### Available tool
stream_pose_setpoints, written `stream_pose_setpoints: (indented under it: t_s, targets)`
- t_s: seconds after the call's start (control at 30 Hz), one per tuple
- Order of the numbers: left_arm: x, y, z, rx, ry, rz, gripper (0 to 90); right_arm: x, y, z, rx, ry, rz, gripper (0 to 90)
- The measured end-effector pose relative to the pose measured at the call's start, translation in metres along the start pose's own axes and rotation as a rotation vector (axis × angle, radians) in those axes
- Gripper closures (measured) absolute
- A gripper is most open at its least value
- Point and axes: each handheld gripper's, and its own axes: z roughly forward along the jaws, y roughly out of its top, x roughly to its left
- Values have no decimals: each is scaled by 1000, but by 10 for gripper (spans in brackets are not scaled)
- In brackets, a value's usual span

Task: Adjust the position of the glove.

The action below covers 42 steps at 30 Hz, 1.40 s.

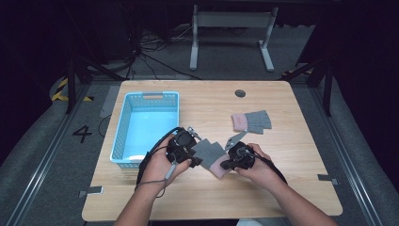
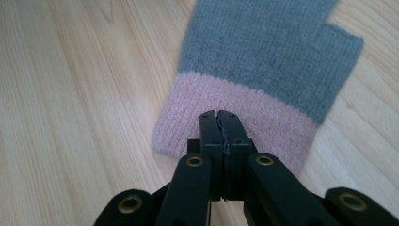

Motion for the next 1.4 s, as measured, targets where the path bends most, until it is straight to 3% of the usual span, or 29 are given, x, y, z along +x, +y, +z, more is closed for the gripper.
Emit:
stream_pose_setpoints:
  t_s: [0.57, 0.87, 0.97, 1.13, 1.23, 1.4]
  targets:
    - [0, 12, 10, -9, -30, 38, 588, -12, -38, -30, 70, -19, 88, 900]
    - [1, 9, 13, -38, -32, 39, 584, -27, -49, -44, 45, -74, 144, 900]
    - [1, 7, 16, -55, -39, 45, 625, -25, -47, -50, 19, -82, 144, 900]
    - [1, 7, 26, -2, -36, 26, 798, -19, -45, -55, -3, -86, 124, 900]
    - [-1, 8, 36, 38, -6, 35, 879, -17, -45, -56, -8, -83, 117, 900]
    - [-2, 8, 56, 42, 18, 4, 896, -19, -46, -54, -4, -83, 120, 900]
